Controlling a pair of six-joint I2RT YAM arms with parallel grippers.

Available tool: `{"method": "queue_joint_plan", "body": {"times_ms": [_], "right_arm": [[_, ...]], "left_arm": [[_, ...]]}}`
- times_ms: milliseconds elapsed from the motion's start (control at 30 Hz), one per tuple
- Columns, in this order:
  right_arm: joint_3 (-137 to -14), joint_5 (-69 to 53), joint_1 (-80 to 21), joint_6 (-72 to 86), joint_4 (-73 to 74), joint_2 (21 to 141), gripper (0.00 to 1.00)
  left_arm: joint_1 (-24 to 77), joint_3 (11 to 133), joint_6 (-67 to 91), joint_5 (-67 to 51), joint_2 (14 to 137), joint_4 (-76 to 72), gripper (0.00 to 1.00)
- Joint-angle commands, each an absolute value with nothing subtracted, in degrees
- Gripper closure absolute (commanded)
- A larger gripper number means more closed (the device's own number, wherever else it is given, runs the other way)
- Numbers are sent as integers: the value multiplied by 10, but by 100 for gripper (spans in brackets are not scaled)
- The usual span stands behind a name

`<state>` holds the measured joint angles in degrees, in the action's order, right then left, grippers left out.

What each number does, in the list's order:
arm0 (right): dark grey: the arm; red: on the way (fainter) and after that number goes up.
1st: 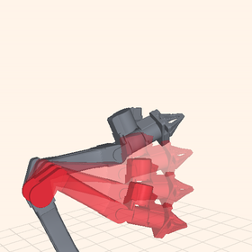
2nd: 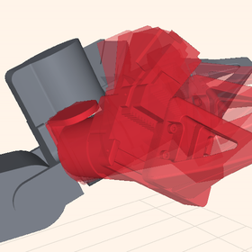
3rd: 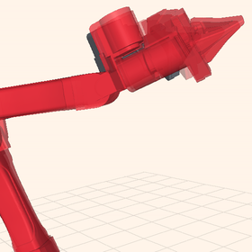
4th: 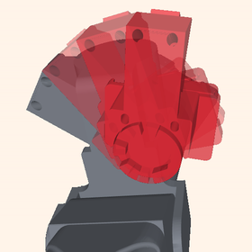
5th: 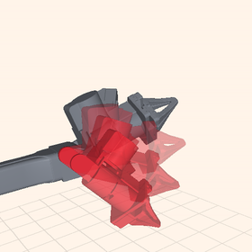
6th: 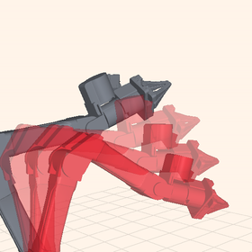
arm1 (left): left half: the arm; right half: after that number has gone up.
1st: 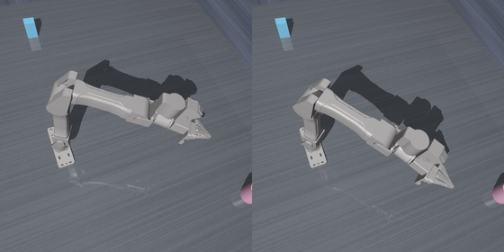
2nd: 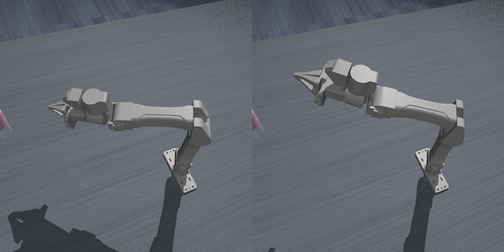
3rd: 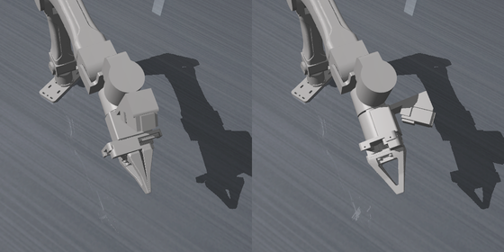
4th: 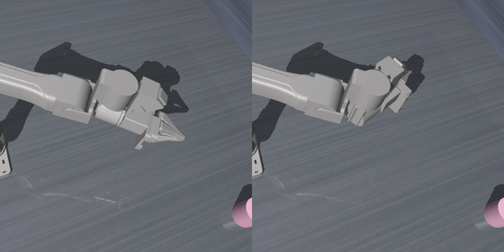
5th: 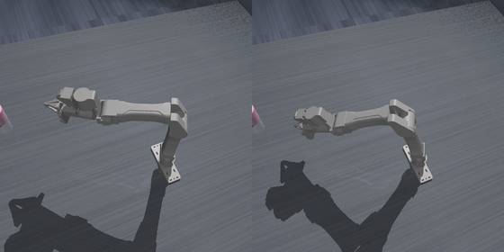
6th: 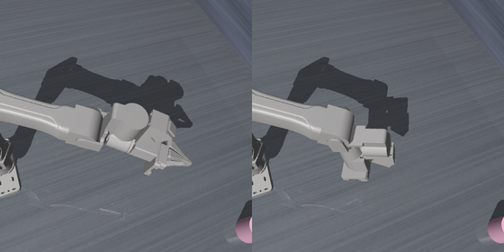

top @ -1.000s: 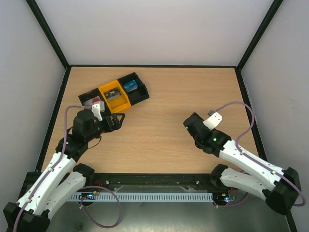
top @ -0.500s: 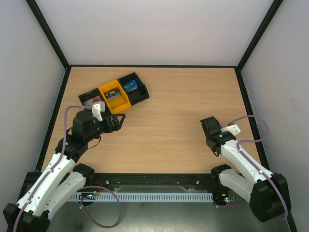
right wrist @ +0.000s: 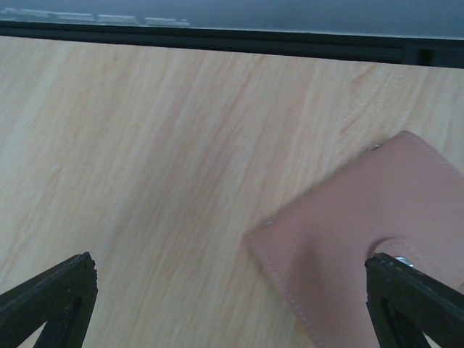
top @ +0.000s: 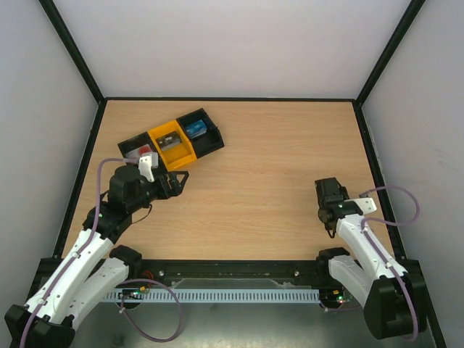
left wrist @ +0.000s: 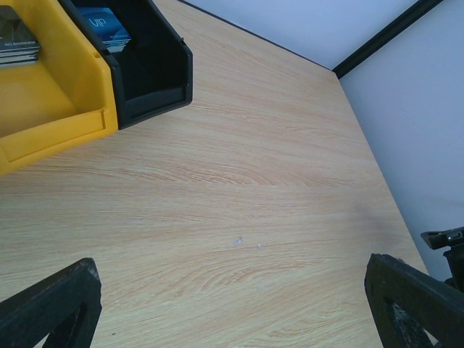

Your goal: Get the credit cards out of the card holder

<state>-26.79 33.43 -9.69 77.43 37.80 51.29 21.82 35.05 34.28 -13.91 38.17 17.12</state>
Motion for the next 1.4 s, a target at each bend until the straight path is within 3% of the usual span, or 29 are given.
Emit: {"method": "queue_joint_plan", "body": {"times_ms": [0, 467, 867, 1133, 1367], "right_arm": [[-233, 372, -70, 794, 374, 506, 2], [-203, 260, 85, 740, 276, 542, 2], [-192, 133, 85, 662, 174, 607, 0], [-172, -8, 80, 615, 109, 630, 7], [-202, -55, 9, 611, 102, 637, 8]], "left_arm": [[215, 352, 334, -148, 379, 163, 0], [216, 351, 334, -155, 391, 158, 0], [215, 350, 334, -161, 391, 156, 0], [215, 345, 343, -162, 397, 155, 0], [215, 334, 352, -150, 393, 147, 0]]}}
